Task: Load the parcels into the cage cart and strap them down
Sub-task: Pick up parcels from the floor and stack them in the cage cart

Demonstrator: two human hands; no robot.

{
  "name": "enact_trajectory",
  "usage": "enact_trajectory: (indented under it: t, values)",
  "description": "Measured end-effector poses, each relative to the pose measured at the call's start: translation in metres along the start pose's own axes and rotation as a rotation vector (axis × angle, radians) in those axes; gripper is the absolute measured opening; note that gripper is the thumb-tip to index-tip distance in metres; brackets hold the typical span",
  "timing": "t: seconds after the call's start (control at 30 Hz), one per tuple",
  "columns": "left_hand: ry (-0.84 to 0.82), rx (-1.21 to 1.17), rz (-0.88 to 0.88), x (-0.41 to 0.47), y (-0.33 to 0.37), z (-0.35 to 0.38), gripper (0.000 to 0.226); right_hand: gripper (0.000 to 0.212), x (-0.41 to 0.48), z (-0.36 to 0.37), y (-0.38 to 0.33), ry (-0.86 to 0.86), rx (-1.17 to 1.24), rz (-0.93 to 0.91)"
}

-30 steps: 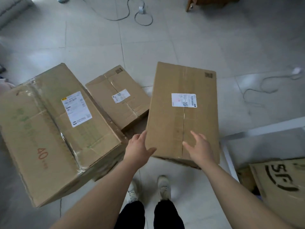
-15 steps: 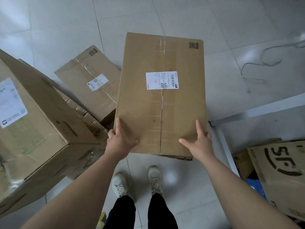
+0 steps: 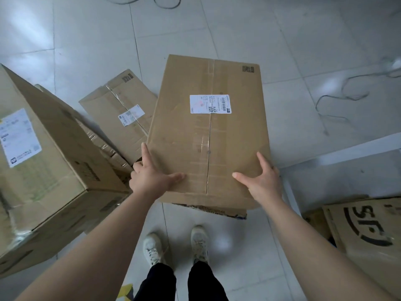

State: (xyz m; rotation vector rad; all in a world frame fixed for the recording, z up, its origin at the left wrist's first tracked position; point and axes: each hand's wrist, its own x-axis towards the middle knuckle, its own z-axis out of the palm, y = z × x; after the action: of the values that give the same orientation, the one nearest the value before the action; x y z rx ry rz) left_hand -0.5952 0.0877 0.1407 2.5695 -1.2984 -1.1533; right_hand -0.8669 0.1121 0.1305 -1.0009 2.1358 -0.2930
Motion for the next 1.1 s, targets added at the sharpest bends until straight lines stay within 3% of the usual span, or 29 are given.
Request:
enact_trajectory:
  t: [0.33,0.67,1.1]
  values:
    - [0.031,-0.024,-0.045,-0.047,0.012,-0.059,0.135,0.102,-0.044,-0.052,-0.052,0.019,-0.083,-0.087]
    - [0.229,-0.142,0.049,-0.119,0.005,-0.155,0.136,0.099,-0.125,-0.106,-0.124,0.100,-0.106,-0.301]
    - [0.547,-0.385,0.020,-0.243,-0.106,-0.283,0.139,0.095,-0.295,-0.115,-0.225,0.123,-0.066,-0.681]
